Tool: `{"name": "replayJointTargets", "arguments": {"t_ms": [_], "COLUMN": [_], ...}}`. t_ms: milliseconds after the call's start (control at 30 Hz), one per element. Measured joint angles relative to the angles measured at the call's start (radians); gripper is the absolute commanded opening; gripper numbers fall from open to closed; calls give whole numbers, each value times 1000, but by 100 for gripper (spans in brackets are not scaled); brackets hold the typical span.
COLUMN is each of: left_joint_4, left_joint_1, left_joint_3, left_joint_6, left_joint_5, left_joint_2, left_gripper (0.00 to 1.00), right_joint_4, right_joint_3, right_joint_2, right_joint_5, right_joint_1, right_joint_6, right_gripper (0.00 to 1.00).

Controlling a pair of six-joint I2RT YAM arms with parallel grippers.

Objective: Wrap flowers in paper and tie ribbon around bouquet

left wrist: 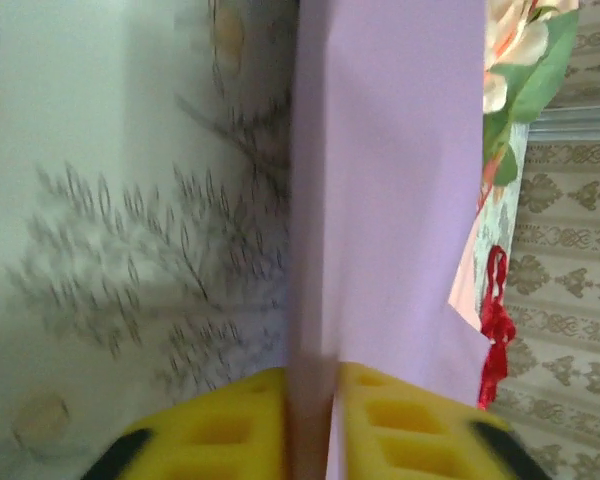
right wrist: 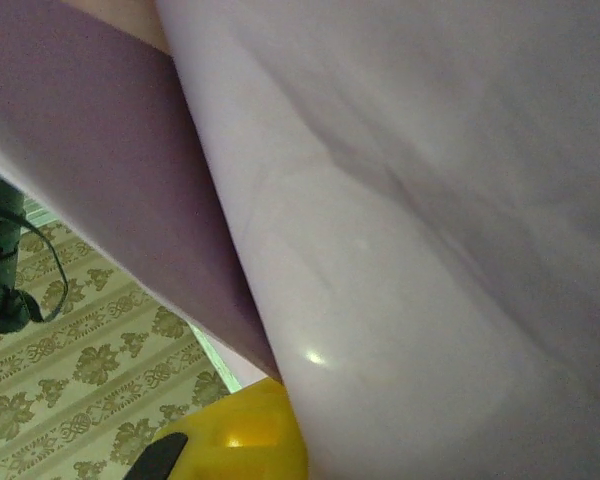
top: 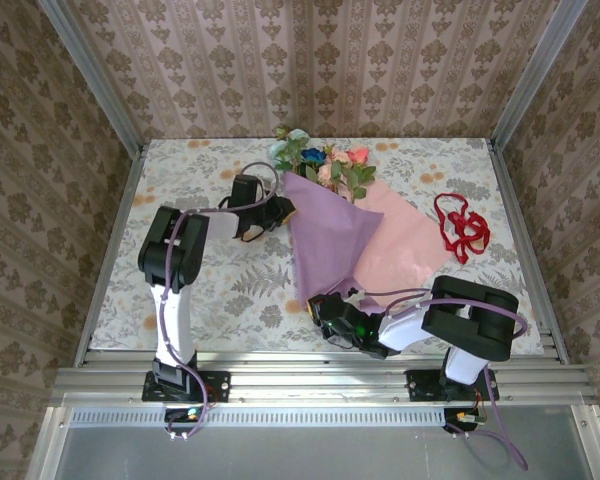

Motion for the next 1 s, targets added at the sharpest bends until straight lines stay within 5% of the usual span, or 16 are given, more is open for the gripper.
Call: {"name": "replayJointTargets", "arguments": {"t_ms": [100,200,300,600,800,1000], "left_joint_4": [0,1,13,-27,-90,-120], "left_joint_1": [12,16,18,-5,-178,-312], "left_joint_3": [31,52,78,-266,-549,-702], "left_joint_6": [-8,-13,-17,-20,-58,-139], "left_joint_5": [10,25,23,-3,1,-11], "left_joint_2": [47,71,69,-244,-552,-684], "left_gripper": [4,33,49,53,52,47], "right_joint_4": [6,4,3,23,35,43], "right_joint_3": [0,0,0,0,0,0], "right_joint_2": [0,0,0,10,14,24], "right_joint_5": [-1,-6,-18,-43,-50,-54], "right_joint_1": [-9,-13,-13,-32,-36,-37], "right_joint_6": [0,0,0,0,0,0], "right_gripper": [0,0,0,0,0,0]}}
